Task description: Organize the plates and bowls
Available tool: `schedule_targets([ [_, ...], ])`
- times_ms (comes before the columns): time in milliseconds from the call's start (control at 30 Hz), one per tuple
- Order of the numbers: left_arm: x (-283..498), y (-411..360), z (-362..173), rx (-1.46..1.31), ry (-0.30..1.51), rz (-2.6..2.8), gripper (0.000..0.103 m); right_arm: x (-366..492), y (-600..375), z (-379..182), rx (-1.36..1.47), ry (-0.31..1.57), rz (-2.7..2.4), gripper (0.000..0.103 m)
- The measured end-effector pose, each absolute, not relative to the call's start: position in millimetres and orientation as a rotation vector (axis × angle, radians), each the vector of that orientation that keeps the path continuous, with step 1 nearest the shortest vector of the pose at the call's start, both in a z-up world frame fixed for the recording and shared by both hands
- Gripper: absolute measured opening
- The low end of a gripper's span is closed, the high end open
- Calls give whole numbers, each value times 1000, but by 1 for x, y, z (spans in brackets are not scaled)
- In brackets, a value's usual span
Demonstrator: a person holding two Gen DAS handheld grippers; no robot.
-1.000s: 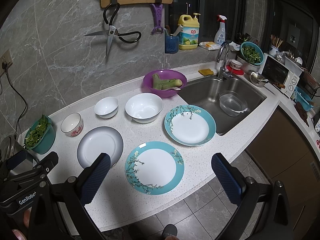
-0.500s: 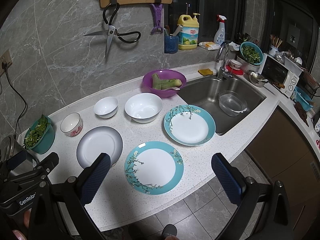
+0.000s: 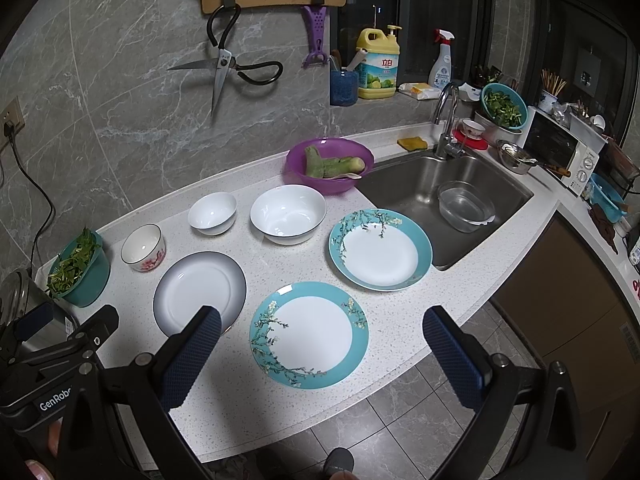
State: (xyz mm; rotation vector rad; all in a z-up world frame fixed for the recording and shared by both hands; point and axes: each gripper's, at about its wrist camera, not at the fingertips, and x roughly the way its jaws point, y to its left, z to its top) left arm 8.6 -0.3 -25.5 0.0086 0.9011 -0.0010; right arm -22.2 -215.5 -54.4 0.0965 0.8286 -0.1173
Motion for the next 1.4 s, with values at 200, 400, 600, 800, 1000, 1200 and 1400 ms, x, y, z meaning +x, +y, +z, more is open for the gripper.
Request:
schedule_targets([
  [200, 8, 0, -27, 9, 902, -1, 103, -22, -216, -53, 96, 830, -117, 103],
  [400, 9, 0, -26, 7, 903, -1, 103, -21, -215, -54, 96, 831, -118, 103],
  [600, 12, 3, -37, -6, 915, 1, 103, -18, -212, -59, 93, 834, -117, 103],
  [800, 18, 47, -84, -87, 940, -53, 103, -14, -213, -72, 133, 791, 12, 103],
  [1000, 27, 104, -137, -109, 992, -64, 103, 9, -198, -104, 176, 736, 226, 103],
  [1200, 70, 147, -193, -151, 1144, -44, 103, 63, -186, -151, 231, 953, 299, 103],
  [1400, 118, 157, -234, -198, 1223, -13, 103, 119, -188, -194, 301, 1040, 379, 97],
])
